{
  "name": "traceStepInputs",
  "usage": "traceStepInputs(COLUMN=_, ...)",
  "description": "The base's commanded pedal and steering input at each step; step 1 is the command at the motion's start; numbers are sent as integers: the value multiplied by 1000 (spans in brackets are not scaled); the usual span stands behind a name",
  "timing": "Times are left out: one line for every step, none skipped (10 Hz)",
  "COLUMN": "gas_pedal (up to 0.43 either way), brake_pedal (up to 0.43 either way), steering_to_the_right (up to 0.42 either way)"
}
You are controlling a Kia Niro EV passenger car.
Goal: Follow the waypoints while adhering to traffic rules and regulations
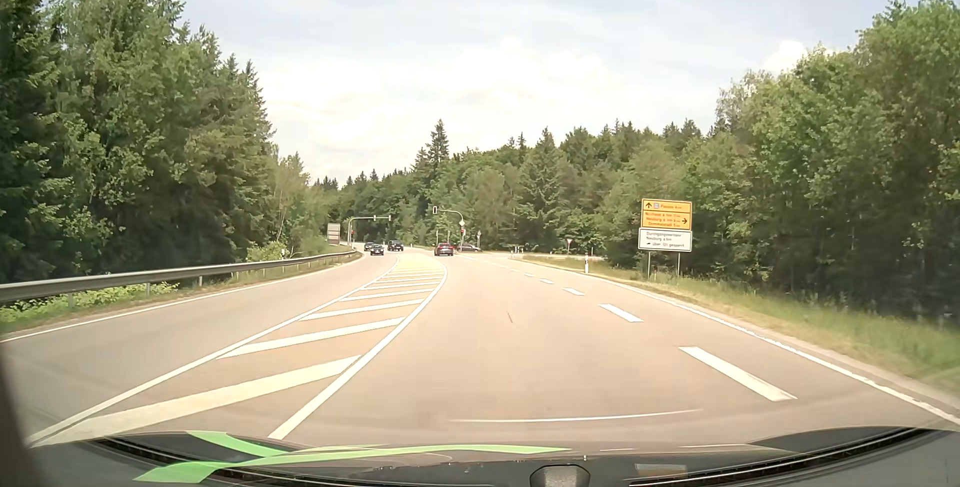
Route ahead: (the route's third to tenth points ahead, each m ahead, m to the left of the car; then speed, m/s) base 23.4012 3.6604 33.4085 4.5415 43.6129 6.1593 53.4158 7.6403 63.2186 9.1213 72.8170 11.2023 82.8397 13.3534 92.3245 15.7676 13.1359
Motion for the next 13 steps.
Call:
traceStepInputs(gas_pedal=0, brake_pedal=43, steering_to_the_right=-12)
traceStepInputs(gas_pedal=0, brake_pedal=55, steering_to_the_right=-13)
traceStepInputs(gas_pedal=0, brake_pedal=61, steering_to_the_right=-13)
traceStepInputs(gas_pedal=0, brake_pedal=73, steering_to_the_right=-13)
traceStepInputs(gas_pedal=0, brake_pedal=85, steering_to_the_right=-14)
traceStepInputs(gas_pedal=0, brake_pedal=91, steering_to_the_right=-14)
traceStepInputs(gas_pedal=0, brake_pedal=104, steering_to_the_right=-14)
traceStepInputs(gas_pedal=0, brake_pedal=104, steering_to_the_right=-15)
traceStepInputs(gas_pedal=0, brake_pedal=98, steering_to_the_right=-16)
traceStepInputs(gas_pedal=0, brake_pedal=110, steering_to_the_right=-18)
traceStepInputs(gas_pedal=0, brake_pedal=110, steering_to_the_right=-18)
traceStepInputs(gas_pedal=0, brake_pedal=122, steering_to_the_right=-18)
traceStepInputs(gas_pedal=0, brake_pedal=140, steering_to_the_right=-18)
